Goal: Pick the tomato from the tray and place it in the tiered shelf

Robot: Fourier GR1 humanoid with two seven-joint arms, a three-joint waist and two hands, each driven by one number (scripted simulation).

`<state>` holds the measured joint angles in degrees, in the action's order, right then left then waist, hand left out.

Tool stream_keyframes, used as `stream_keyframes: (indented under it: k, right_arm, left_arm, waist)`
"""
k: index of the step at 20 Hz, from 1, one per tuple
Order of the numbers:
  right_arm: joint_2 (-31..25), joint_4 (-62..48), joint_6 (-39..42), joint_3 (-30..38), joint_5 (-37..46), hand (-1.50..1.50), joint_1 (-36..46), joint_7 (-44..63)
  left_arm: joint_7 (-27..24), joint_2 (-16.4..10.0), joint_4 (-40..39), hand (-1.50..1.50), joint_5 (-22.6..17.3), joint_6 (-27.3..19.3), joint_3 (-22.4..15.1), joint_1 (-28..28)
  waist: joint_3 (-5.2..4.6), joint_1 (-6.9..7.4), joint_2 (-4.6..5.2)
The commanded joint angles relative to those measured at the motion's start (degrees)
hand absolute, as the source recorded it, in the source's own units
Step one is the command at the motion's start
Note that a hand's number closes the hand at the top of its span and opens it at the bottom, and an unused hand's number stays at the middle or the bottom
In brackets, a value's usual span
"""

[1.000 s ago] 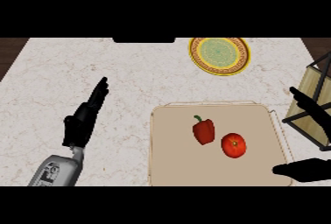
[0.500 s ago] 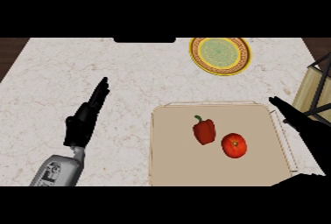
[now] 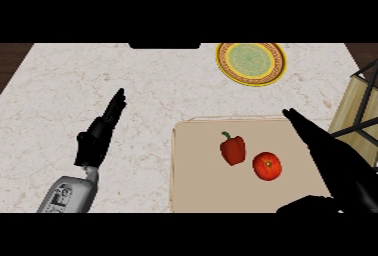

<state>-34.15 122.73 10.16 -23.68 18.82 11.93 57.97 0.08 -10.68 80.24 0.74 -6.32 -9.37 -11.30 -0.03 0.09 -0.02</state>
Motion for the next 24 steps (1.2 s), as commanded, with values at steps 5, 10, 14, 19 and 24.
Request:
stream_keyframes:
  k: [5, 10, 14, 19, 24]
  right_arm:
    - [6.5, -3.4, 3.43, 0.81, 6.38, -1.5, 0.17, 1.69]
    - [6.98, 0.15, 6.53, 1.8, 6.72, -1.5, -2.54, 2.56]
    - [11.74, -1.14, 7.8, -0.02, 9.59, -1.5, 0.81, 6.53]
    - [14.52, -8.83, 4.0, -1.55, 16.02, -1.5, -3.38, -2.07]
    - [14.61, -6.52, 6.91, -0.95, 17.6, -1.5, -6.12, -1.86]
  left_arm:
    - [-0.37, 1.52, -1.47, 0.0, 1.19, 1.06, 2.02, -0.6]
    - [0.95, 0.6, 1.88, 0.0, 1.01, 3.03, 3.23, 0.31]
    - [0.72, 3.4, 2.72, 0.0, 4.34, 0.22, 1.06, 2.98]
    - [2.61, 1.53, 4.75, 0.0, 2.17, 4.54, 3.18, 2.66]
    - [-2.03, 1.76, 2.5, 0.0, 3.08, 4.24, 5.05, 4.75]
  waist:
    - [0.01, -0.08, 0.06]
    - [0.02, -0.19, -0.01]
    - [0.01, -0.01, 0.0]
    - [0.03, 0.04, 0.0]
    - [0.02, -0.09, -0.01]
